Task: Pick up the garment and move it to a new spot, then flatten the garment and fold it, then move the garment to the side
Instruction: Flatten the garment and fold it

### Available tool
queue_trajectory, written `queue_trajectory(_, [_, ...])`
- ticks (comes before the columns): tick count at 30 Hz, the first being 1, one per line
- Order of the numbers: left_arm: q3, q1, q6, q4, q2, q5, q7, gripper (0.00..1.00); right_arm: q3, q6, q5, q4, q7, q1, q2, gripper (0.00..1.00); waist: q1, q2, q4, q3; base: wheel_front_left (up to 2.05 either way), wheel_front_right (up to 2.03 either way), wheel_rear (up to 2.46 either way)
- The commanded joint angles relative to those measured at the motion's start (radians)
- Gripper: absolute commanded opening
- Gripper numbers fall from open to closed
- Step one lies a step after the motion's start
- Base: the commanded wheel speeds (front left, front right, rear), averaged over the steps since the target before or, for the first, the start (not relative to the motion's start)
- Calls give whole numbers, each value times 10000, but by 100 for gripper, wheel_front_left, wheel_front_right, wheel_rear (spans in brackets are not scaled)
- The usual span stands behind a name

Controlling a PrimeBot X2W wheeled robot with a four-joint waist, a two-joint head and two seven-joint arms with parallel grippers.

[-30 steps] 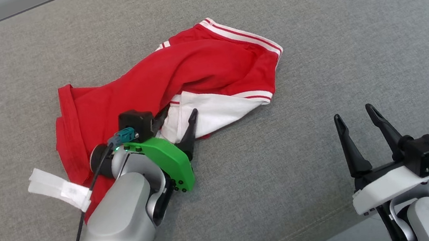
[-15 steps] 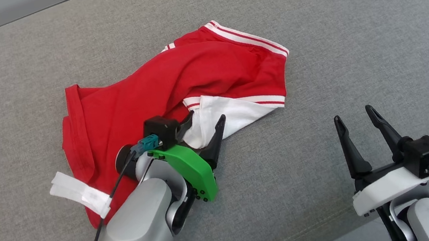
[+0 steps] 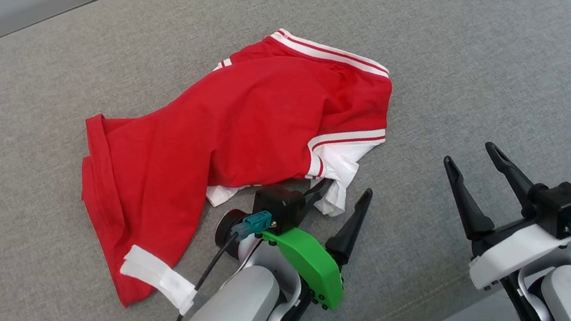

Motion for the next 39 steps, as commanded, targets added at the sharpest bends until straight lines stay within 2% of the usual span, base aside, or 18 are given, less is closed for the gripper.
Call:
queue_trajectory(1, [178,96,2,-78,103,-174,-105,100,-7,-11,2,-9,-30,68,-6,100,0,0,-26,16,0,0,0])
queue_trajectory(8, [1181,-24,492,96,366,-302,-263,100,-9,-11,82,-26,-30,100,-6,100,0,0,-60,61,0,0,0])
queue_trajectory(13, [1368,-89,791,597,432,-207,-232,100,23,-11,108,-19,-30,73,-6,100,0,0,-57,61,0,0,0])
queue_trajectory(19, [1530,227,880,856,626,-419,-170,100,-128,-11,-122,-105,-30,174,-8,100,0,0,54,-32,0,0,0])
queue_trajectory(30, [2254,1504,1628,-1242,1471,535,-290,100,-456,-11,-510,-423,-30,193,-21,100,0,0,610,-200,0,0,0])
queue_trajectory(35, [2229,1670,1571,-2266,1327,952,-291,100,-344,-11,-528,-396,-30,132,-55,100,0,0,671,-221,0,0,0])
queue_trajectory(39, [1920,1427,1439,-2317,1083,1057,-33,100,-190,-11,-497,-333,-30,54,-56,100,0,0,562,-200,0,0,0])
